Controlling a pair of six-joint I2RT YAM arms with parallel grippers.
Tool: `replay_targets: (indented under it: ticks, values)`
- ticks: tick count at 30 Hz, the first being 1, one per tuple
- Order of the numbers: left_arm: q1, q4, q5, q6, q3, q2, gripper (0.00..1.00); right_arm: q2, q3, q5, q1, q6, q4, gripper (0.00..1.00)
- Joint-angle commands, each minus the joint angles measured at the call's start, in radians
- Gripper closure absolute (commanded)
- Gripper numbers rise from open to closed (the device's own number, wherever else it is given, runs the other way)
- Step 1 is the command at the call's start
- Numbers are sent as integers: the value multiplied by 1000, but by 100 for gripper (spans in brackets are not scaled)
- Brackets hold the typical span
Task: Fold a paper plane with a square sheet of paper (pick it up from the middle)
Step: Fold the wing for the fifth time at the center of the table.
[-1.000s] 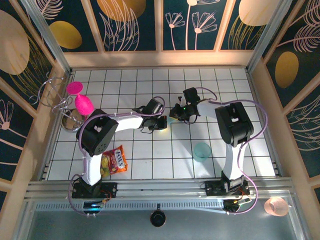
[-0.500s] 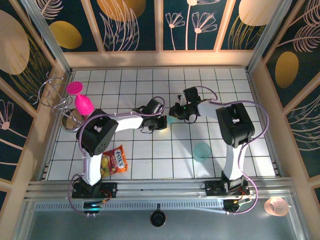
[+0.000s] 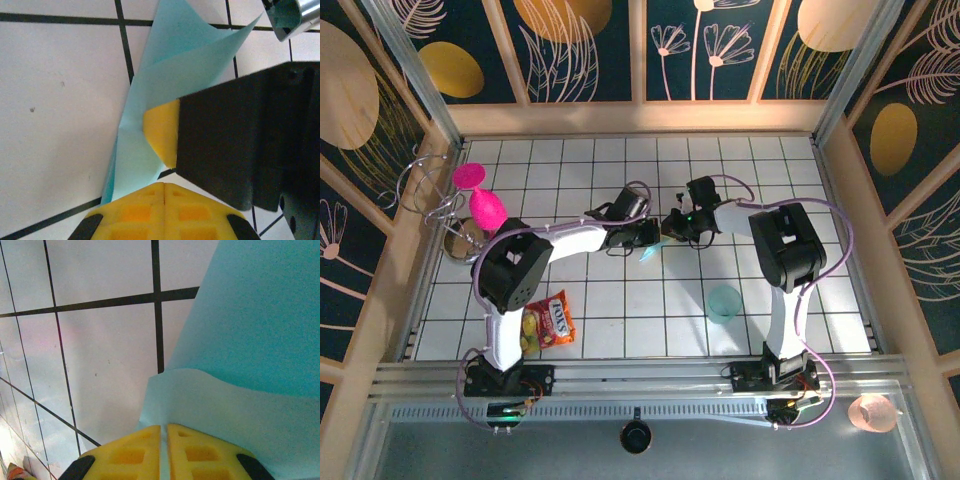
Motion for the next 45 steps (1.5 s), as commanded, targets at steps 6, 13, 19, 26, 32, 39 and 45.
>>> replay_targets:
  ticks: [6,13,19,26,32,39,45]
  values:
    - [4,-47,-29,-26,-12,50,100,19,-12,3,-9,-5,-3,87]
    - [3,-67,-45,-36,-58,44,100,14,6,-1,-29,-46,6,87]
    - [4,-87,-61,-43,-112,49,100,24,-11,-31,-99,-120,74,87]
    - [3,-79,-56,-54,-161,45,100,63,-28,-14,-206,-117,160,87]
    - [4,-83,-52,-47,-150,45,100,88,36,38,-269,-92,156,88]
    - [4,-88,-47,-38,-115,50,100,-99,-11,41,-255,-99,163,88]
    - [3,-88,-45,-37,-110,51,100,-193,-128,57,-148,-12,148,97]
